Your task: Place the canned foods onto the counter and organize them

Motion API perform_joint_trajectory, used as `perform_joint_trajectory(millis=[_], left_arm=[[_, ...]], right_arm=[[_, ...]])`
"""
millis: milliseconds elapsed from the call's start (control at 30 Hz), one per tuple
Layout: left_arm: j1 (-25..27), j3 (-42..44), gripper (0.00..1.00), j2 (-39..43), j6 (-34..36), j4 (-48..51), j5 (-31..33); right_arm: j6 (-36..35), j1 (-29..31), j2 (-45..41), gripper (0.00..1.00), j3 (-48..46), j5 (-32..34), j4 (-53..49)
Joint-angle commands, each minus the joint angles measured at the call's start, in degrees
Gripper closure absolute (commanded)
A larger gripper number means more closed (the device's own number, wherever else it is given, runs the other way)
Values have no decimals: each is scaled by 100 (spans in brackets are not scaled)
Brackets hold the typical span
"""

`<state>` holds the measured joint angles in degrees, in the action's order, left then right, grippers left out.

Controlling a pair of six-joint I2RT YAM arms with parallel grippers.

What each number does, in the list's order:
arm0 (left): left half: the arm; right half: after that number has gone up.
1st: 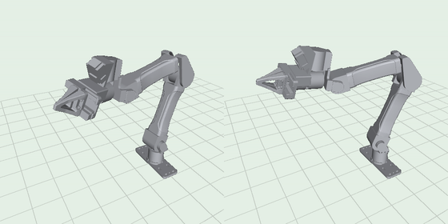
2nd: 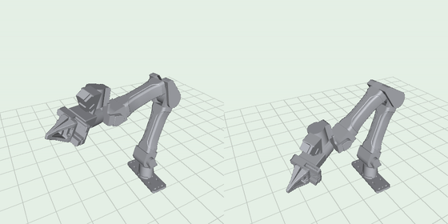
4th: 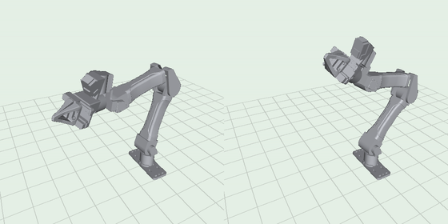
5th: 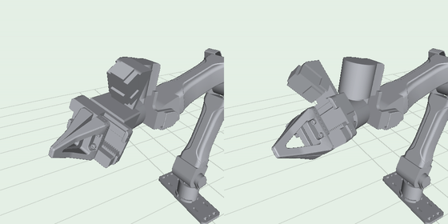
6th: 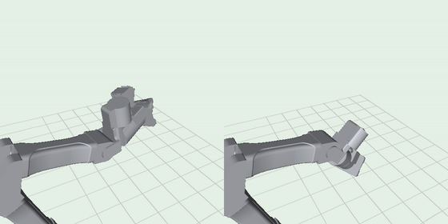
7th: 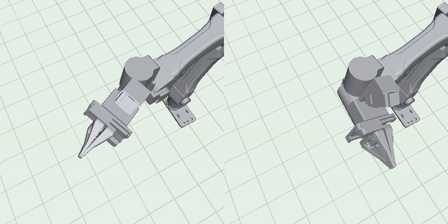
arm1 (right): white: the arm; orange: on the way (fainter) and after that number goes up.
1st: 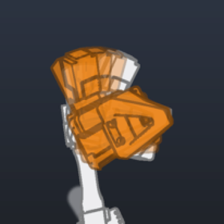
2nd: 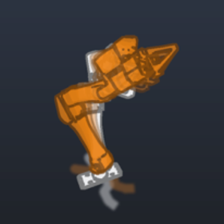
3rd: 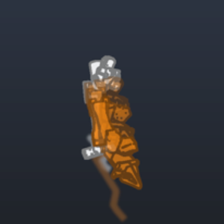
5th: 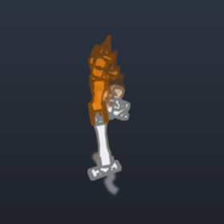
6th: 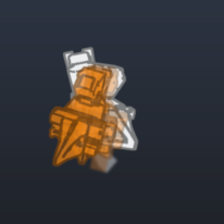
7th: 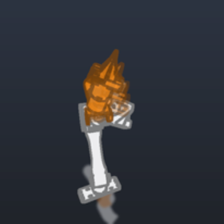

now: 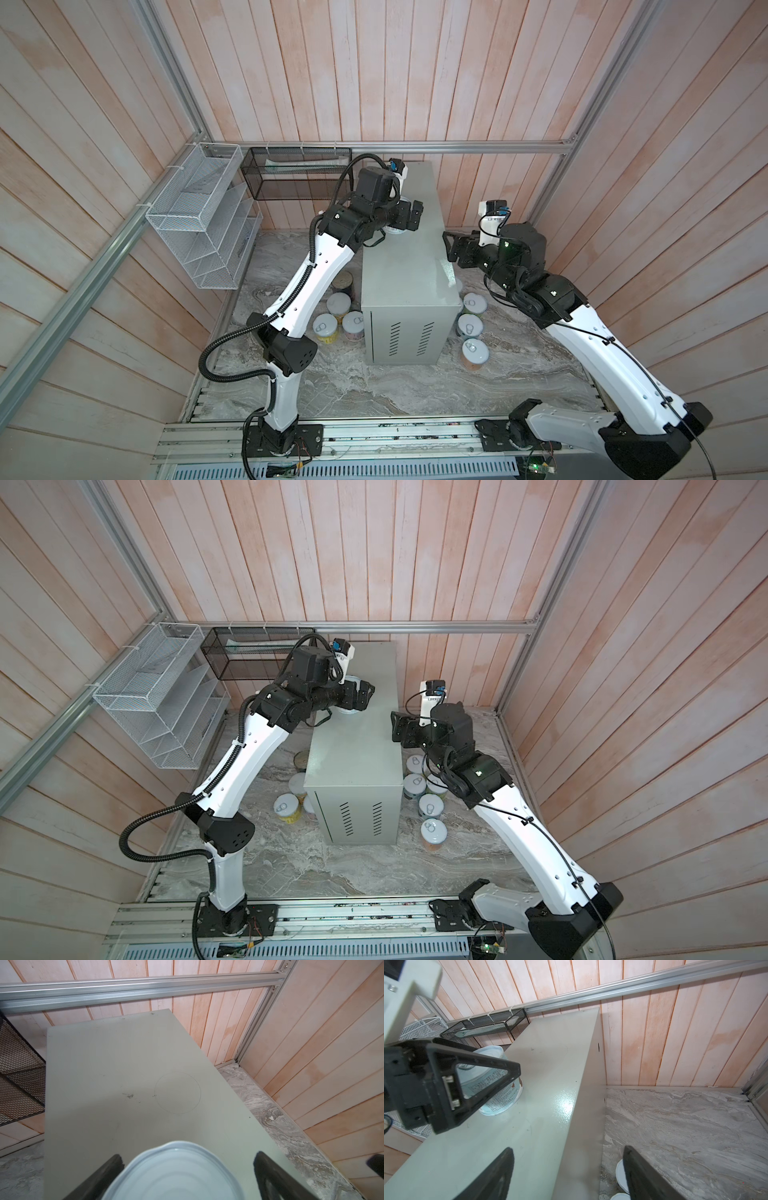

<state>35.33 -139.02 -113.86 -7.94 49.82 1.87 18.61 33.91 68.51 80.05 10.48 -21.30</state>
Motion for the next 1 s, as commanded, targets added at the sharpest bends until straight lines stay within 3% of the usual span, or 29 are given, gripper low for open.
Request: perform_joint_trajectory(millis=[0, 100, 233, 367, 500, 733, 867, 967], left_arm=[[2, 376, 0, 526, 82, -482, 329], [-9, 745, 0, 895, 120, -885, 383], [-53, 498, 0, 937, 109, -665, 187], [-60, 822, 0, 1215, 265, -818, 123], [-197, 1841, 0, 1903, 126, -1419, 222], [-1409, 4673, 6, 3695, -1018, -3080, -831], [-1665, 5125, 6, 3922, -1046, -2962, -908], [-1718, 5305, 6, 3947, -1014, -2927, -891]], right_arm=[[-177, 121, 117, 21, 287, 93, -19], [-266, 316, 277, 22, 386, 132, -41], [-384, 630, 532, 22, 579, 190, -19], [-528, 835, 786, 16, 824, 266, -21], [-682, 957, 1007, 16, 1015, 249, 41], [-862, 968, 1515, 35, 1365, 156, 114], [-869, 966, 1848, 33, 1619, -23, 141], [-855, 968, 2106, 26, 1881, -46, 81]])
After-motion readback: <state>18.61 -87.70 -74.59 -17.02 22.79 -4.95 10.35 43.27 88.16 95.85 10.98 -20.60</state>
